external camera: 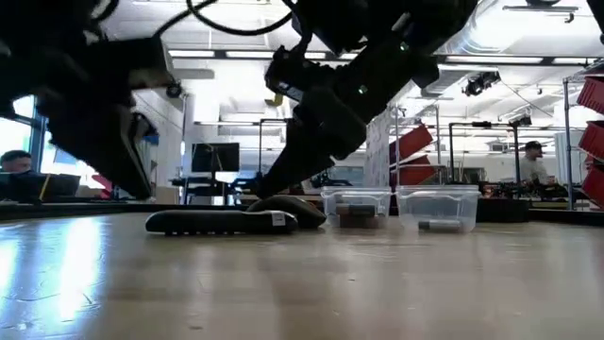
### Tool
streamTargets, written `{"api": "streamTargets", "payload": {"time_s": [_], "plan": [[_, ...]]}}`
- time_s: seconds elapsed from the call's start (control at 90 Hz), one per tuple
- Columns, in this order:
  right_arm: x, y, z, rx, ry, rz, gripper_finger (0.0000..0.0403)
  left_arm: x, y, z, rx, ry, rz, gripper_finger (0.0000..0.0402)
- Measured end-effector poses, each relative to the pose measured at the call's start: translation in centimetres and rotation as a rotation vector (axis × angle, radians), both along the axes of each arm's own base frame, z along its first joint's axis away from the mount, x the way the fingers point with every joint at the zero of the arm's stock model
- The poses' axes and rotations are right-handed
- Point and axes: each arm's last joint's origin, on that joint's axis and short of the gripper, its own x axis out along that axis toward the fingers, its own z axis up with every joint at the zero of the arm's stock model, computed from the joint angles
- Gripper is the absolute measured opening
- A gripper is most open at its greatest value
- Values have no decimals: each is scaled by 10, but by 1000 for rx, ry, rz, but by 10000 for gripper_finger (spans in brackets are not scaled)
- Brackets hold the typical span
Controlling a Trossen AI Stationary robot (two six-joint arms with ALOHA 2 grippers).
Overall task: Insert battery
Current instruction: Move the remote to the
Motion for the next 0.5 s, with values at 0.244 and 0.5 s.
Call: {"api": "streamTargets", "payload": {"time_s": [0.244, 0.5], "plan": [[0, 0, 0, 4, 2, -7, 0, 12, 1, -16, 11, -16, 13, 12], [0, 0, 0, 2, 5, -6, 0, 20, -1, -9, 40, -68, -24, 12]]}}
